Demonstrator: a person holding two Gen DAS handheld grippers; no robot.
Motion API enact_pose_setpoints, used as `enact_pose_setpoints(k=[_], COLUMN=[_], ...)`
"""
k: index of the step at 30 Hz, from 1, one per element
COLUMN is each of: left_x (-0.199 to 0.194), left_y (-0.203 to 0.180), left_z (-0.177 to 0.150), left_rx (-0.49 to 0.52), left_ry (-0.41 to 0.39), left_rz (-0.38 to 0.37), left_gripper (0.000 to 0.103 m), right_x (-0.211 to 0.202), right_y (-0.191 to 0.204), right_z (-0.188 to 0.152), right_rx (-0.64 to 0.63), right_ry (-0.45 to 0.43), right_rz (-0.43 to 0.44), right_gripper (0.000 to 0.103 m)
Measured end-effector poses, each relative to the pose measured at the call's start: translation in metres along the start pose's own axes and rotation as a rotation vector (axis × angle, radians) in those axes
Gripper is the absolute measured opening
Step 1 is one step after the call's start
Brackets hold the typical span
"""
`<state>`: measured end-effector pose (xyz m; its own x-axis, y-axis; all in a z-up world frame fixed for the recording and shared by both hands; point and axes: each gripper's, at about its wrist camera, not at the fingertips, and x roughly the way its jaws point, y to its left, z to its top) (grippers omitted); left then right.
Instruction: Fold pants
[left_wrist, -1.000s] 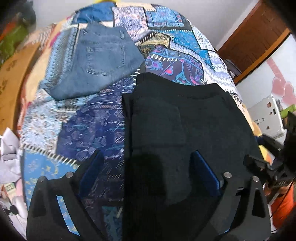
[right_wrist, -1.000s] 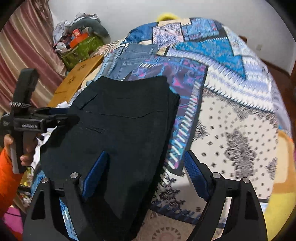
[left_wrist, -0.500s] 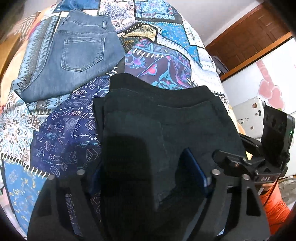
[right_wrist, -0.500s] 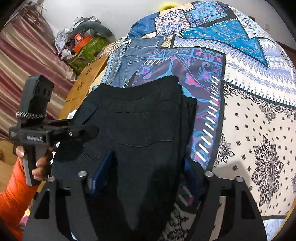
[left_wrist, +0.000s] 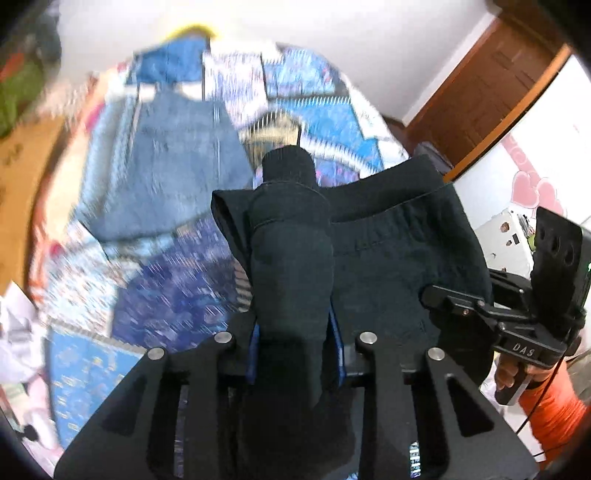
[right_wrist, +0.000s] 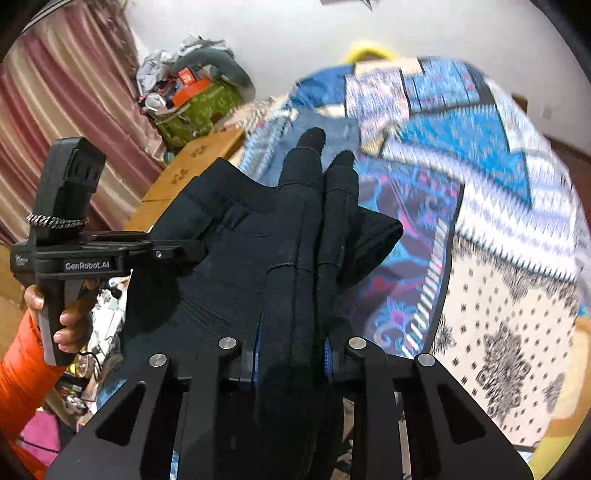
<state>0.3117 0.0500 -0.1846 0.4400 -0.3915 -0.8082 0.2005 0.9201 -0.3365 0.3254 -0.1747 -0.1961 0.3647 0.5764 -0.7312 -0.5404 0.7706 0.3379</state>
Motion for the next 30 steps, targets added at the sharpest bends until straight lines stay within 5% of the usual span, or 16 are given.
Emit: enact_pose_setpoints(k=[9,15,21,30], left_x=[-0.081,-0.1,-0.076,0.021], left_y=[0.012,0.04,0.076,0.139], left_z=[0.039,0.083,0.12,0.145], left_rx=[0.047,0.037,0.014,-0.069], left_ry=[-0.242,-0.344,-0.36,-0.265], left_rz=[0.095,0.161,0.214,0.242], left_gripper=[0.029,0.029,0.029,0.029], right_x=[-0.022,-0.006,0.035,0.128], right_y=[0.051,0.066,0.058,0.023], right_z=[0.068,0.113,0.149,0.169], right_rx=[-0.121,-0.151,-0.144,-0.096], right_ry=[-0.211,-0.292,-0.291,-0.194], right_rz=[-0.019,-0.012,-0.005,-0.029], right_gripper=[0.02,0.02,0.02,0.02])
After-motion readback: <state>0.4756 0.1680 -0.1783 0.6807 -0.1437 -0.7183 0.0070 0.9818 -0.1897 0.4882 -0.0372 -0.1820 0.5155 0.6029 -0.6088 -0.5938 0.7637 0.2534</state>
